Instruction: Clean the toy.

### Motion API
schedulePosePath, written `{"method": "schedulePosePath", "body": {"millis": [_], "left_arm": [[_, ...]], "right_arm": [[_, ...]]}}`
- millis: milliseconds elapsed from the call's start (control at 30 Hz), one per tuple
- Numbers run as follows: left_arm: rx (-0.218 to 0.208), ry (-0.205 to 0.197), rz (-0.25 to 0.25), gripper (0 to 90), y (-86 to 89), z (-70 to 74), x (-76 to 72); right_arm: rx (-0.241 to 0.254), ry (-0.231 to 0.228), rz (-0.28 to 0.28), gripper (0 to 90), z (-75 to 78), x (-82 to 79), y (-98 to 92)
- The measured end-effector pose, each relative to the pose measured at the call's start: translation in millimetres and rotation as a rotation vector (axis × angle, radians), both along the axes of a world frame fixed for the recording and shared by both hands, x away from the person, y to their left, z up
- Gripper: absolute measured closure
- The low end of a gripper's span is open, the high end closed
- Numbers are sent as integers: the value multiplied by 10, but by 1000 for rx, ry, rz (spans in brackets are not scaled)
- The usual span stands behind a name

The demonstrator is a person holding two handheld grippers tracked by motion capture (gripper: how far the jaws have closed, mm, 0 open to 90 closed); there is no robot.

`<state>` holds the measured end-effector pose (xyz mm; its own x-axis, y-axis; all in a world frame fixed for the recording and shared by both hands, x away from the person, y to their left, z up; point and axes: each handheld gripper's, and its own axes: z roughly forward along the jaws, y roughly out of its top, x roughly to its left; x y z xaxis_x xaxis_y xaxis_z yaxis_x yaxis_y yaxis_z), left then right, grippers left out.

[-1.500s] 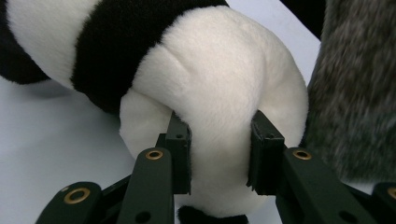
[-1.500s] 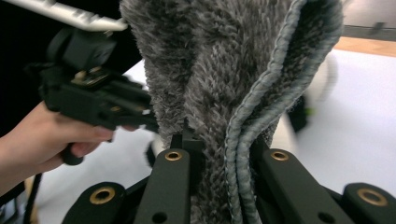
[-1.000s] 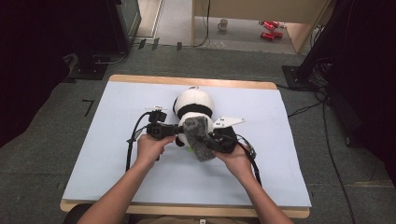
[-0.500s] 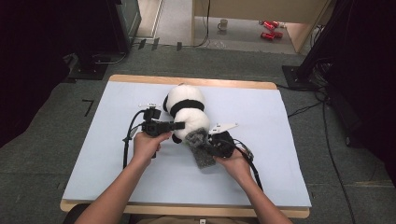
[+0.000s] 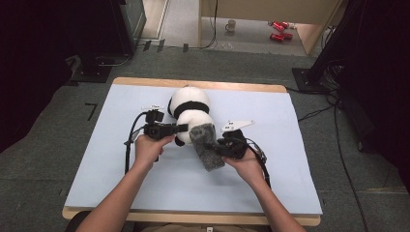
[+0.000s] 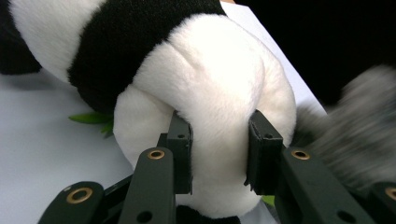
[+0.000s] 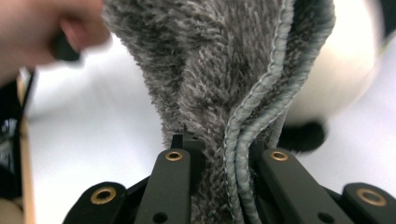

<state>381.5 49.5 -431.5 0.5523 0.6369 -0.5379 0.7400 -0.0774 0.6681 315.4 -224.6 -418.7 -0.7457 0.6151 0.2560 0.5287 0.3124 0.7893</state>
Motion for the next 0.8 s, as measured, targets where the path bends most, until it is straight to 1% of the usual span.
{"method": "schedulePosePath", "body": {"millis": [67,133,233,300,400,433,467,500,567,600,633,700,800], "left_arm": [[1,0,-1,679,-12,-1,-6],[3,0,-9,679,-42,2,-22],[7,1,-38,679,-102,7,-55],[4,5,-59,679,-132,12,-78],[-13,17,-83,680,-150,31,-111],[-10,16,-92,680,-152,33,-117],[6,10,-95,680,-157,30,-124],[13,12,-98,681,-155,16,-121],[10,34,-97,682,-129,-38,-96],[1,46,-94,684,-116,-63,-85],[0,51,-97,685,-106,-78,-75],[3,49,-95,686,-101,-80,-73],[8,41,-99,686,-103,-82,-74]], "right_arm": [[28,-46,-16,796,132,-21,-40],[51,-78,-31,796,239,-32,-72],[90,-88,-50,796,325,-25,-84],[76,-95,-50,796,326,-21,-59],[46,-84,-62,796,259,6,-12],[35,-76,-65,795,223,19,2],[32,-70,-63,795,183,34,13],[28,-64,-64,795,148,42,22],[5,-62,-56,796,70,55,53],[-8,-62,-54,796,25,52,72],[-17,-62,-51,797,-26,48,92],[-18,-71,-46,797,-92,35,115],[-22,-61,-39,799,-119,31,107]]}}
